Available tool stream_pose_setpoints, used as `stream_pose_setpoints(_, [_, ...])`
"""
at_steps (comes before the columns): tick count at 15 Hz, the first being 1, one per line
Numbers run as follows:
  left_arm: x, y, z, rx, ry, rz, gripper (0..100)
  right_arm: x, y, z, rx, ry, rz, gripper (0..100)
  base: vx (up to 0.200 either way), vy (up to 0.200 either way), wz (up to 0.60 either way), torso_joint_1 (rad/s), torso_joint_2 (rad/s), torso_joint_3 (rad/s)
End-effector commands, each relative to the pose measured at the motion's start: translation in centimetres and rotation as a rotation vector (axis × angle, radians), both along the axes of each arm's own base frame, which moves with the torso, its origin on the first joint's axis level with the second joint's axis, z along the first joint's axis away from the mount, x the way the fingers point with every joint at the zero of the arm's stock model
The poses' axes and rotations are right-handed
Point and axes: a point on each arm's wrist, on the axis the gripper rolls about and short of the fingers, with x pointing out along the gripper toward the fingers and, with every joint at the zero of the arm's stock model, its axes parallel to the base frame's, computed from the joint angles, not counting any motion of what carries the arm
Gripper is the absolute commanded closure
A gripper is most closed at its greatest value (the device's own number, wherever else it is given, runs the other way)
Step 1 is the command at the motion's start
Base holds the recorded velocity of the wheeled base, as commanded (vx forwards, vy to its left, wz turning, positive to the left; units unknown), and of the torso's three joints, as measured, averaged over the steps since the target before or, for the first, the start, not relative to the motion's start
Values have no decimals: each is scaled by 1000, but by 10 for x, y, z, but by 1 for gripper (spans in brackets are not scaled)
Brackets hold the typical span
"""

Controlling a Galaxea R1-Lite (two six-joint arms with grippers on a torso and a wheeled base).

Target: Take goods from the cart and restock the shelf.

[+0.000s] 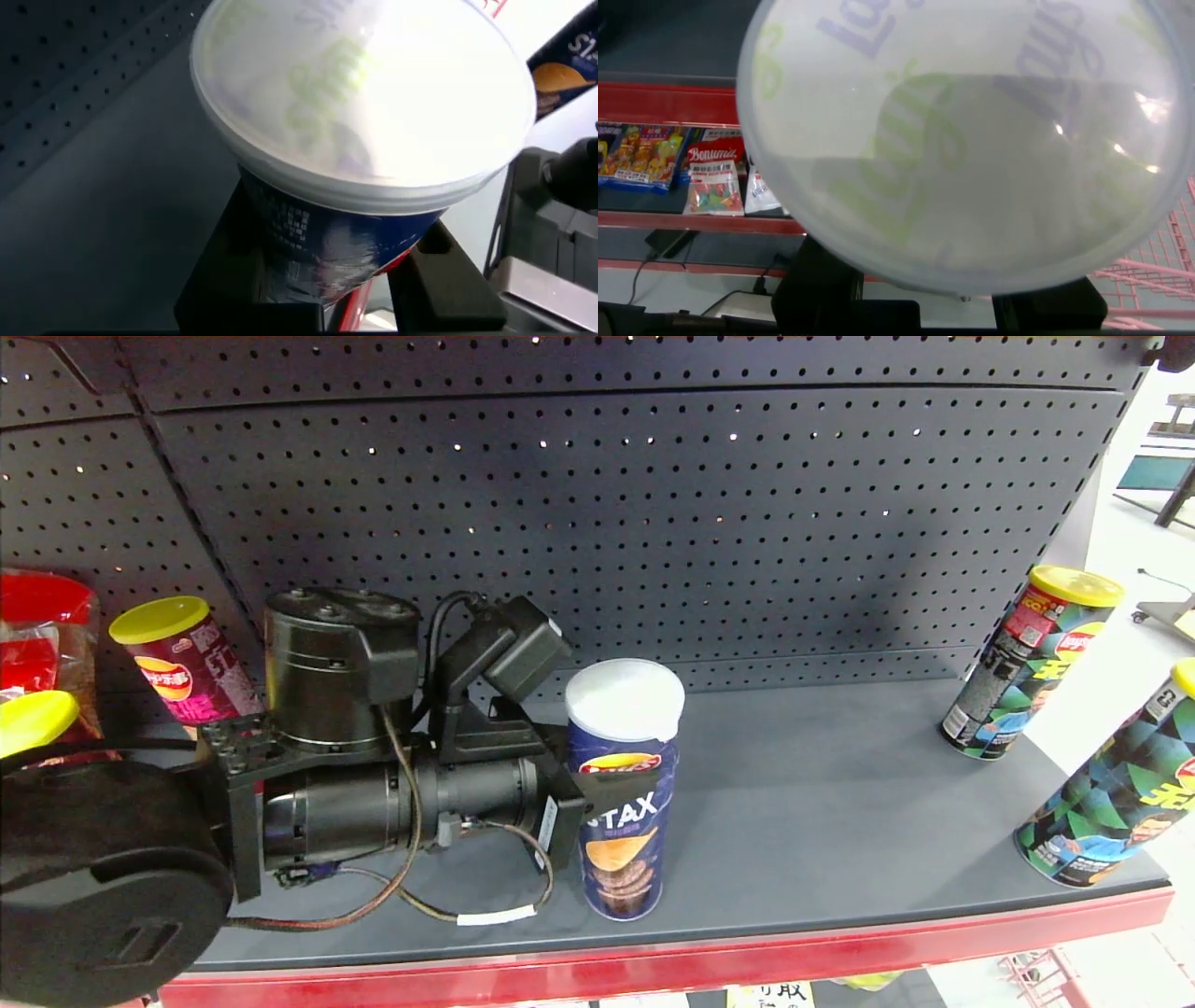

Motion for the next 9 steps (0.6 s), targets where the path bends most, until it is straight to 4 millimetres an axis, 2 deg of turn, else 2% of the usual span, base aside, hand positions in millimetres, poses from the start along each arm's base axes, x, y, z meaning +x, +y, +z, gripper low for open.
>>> stream_pose_setpoints(1, [-3,2,-3,6,7,-3,100,0,0,0,0,0,0,100,0,0,0,0,0,0])
stream_pose_setpoints(9, [-10,3,-8,20,21,-14,100,0,0,0,0,0,0,100,0,0,0,0,0,0])
